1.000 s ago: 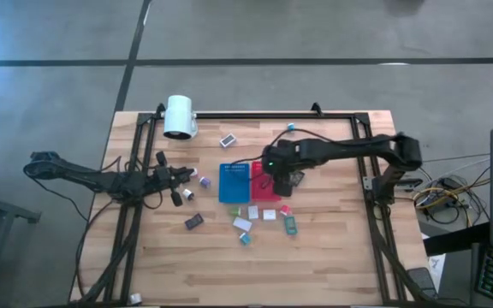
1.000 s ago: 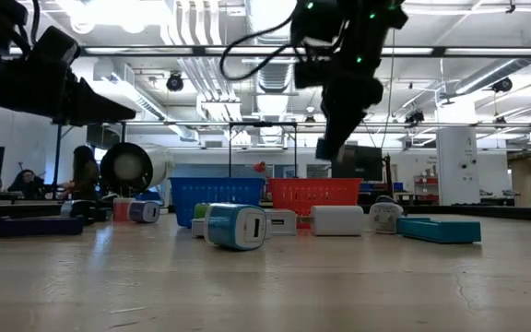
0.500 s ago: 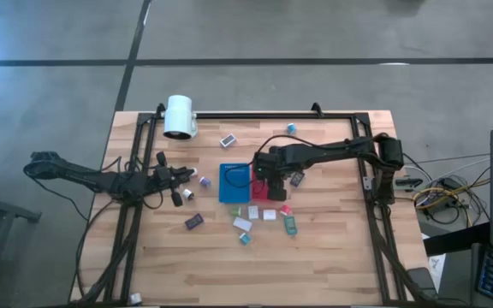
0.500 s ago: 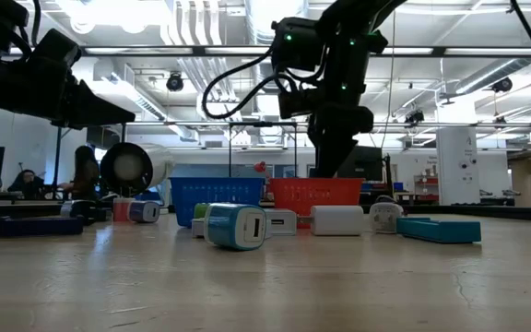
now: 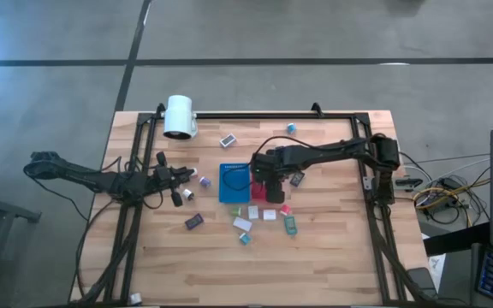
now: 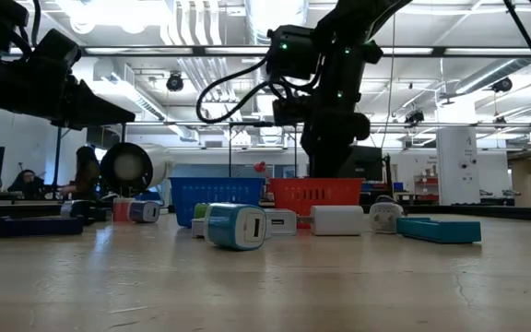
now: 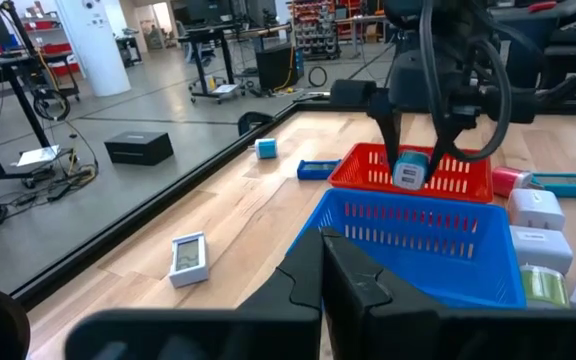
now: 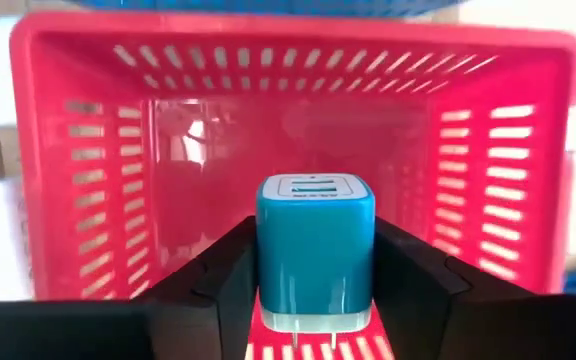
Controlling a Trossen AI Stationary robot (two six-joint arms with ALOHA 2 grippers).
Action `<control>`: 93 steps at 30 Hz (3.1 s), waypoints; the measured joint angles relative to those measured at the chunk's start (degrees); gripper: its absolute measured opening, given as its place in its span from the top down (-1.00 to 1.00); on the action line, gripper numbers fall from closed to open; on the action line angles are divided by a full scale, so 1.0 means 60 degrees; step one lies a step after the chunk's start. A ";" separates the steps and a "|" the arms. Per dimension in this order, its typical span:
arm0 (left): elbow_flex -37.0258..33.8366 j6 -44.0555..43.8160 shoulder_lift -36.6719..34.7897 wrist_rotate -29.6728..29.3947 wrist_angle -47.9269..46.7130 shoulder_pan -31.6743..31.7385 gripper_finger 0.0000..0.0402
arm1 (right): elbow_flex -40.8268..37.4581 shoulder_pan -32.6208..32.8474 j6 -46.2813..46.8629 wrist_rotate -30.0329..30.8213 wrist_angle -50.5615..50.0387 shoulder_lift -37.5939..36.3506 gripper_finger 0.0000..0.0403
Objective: Pick & Place Office items
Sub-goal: Put the blue charger adapter into the red bin, then put the white digital timer into the blue bin
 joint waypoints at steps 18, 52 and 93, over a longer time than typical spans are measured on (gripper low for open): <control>0.0000 -0.0195 0.0000 0.0001 -0.0098 0.0001 0.99 | -0.0079 0.0000 -0.0259 -0.0667 0.0366 -0.2546 0.00; 0.0132 -0.0454 0.0011 0.0609 -0.0153 0.0002 0.99 | -1.1394 -0.0688 0.0678 -0.1496 1.1377 -1.4035 0.94; 0.9703 0.0705 0.5086 -0.0886 -0.7225 0.3637 0.99 | -1.2559 -0.0685 0.1129 -0.1495 1.1890 -1.4386 0.94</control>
